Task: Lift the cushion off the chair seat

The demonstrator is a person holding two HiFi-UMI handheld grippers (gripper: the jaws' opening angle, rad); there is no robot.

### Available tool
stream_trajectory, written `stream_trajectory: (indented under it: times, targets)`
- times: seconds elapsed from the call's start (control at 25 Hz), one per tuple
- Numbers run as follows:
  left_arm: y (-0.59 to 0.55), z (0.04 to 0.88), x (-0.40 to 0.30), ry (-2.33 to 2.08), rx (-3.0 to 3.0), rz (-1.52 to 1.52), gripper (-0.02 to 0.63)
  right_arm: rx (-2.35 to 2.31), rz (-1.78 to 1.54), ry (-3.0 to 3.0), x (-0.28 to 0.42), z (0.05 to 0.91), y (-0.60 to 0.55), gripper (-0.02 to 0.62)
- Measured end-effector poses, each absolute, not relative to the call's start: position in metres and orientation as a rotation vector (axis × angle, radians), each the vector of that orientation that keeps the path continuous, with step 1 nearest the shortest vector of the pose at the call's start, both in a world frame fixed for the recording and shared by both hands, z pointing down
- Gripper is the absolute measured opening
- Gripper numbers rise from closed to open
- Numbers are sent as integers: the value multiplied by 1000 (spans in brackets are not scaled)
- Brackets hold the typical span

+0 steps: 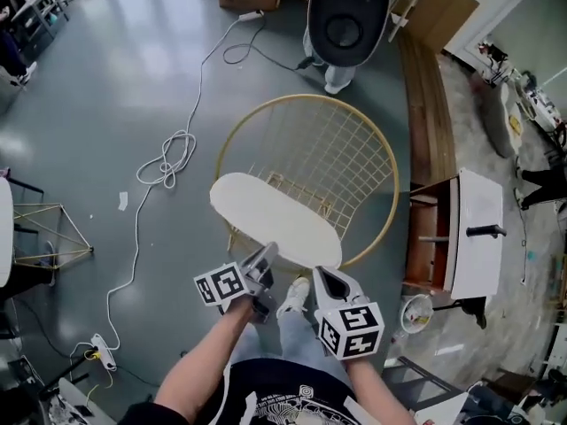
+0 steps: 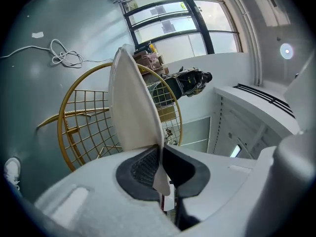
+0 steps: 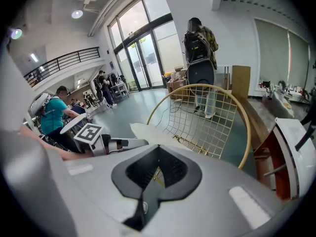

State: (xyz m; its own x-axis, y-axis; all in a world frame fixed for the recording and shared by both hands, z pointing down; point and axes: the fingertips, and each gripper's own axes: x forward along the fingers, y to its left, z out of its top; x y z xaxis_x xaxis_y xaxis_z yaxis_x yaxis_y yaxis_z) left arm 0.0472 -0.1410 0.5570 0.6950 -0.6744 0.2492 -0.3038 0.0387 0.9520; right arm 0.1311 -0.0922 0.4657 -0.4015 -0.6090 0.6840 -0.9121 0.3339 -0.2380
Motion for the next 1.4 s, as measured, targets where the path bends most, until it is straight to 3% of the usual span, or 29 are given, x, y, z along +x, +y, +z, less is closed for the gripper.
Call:
stream_trajectory:
  times: [0.96, 1.4]
  targets:
    - [-94, 397, -23, -656, 1875, -326, 23, 1679, 811, -2236, 64, 385, -60, -2]
    - [-79, 362, -38, -682, 1967, -316, 25, 1742, 712, -2295, 49, 353, -41, -2]
